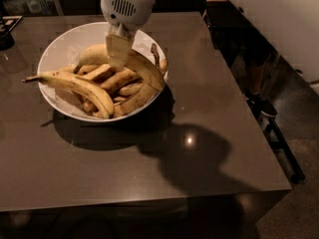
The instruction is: Pick banana from white bowl
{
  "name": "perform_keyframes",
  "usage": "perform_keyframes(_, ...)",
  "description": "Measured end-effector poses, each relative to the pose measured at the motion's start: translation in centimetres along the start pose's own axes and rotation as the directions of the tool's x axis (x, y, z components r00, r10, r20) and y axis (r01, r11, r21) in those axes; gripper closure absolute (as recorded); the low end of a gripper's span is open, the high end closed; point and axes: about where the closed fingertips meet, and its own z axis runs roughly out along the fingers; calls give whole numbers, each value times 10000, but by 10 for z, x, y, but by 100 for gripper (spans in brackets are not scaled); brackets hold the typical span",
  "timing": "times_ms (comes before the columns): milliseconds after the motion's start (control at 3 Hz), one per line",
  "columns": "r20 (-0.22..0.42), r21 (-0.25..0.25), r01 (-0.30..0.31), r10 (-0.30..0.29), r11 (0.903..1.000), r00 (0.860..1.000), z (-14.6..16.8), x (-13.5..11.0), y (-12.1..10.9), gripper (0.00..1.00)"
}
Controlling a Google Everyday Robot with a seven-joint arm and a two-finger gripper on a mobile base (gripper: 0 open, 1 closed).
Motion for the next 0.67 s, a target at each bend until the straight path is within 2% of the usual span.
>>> perform_keyframes(333,50,189,306,-307,9994,9995,-12,-3,4,100)
perform_keyframes(667,69,541,712,-717,9960,9974,-29,1,19,100)
